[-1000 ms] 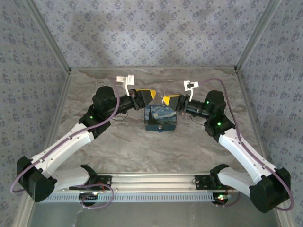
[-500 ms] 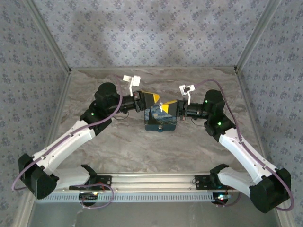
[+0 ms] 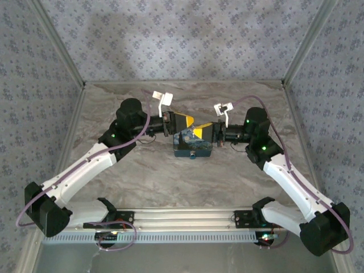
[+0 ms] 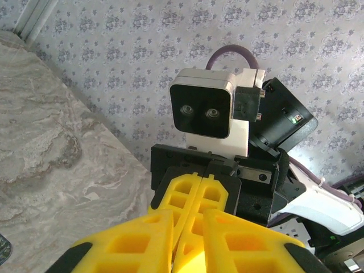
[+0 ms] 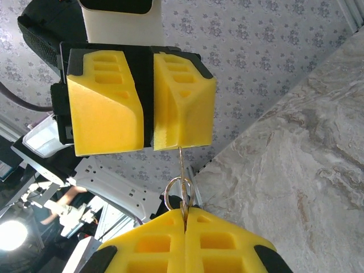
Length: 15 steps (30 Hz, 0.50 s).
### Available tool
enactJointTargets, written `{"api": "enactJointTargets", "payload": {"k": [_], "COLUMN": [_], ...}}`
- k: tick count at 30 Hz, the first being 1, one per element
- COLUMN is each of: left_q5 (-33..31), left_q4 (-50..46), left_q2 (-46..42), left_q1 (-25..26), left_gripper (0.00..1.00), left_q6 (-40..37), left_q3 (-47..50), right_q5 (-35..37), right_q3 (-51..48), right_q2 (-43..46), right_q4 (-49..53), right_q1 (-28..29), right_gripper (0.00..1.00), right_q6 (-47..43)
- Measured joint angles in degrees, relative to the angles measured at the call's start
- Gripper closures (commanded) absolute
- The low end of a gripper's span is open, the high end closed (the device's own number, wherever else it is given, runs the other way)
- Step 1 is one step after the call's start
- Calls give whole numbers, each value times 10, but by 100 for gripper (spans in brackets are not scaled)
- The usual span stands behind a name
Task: Unlock a padlock with a key
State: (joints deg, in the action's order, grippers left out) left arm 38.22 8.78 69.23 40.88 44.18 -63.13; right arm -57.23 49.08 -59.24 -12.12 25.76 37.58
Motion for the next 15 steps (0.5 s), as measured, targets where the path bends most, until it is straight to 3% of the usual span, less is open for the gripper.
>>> {"api": "enactJointTargets", "payload": {"k": [7, 15], "left_q5": [2, 1], "left_q4": [-1, -7], "left_q2": [3, 3], "left_q1": [0, 1], "left_gripper": [78, 86], "left_q6": [0, -3], "left_q3": [0, 0], "right_q5": [-6, -7], "right_q3": [0, 0], "right_q2": [0, 0], "right_q4": [0, 0], "right_q1": [0, -1], "right_gripper": [100, 100], "right_q6": [0, -1]}}
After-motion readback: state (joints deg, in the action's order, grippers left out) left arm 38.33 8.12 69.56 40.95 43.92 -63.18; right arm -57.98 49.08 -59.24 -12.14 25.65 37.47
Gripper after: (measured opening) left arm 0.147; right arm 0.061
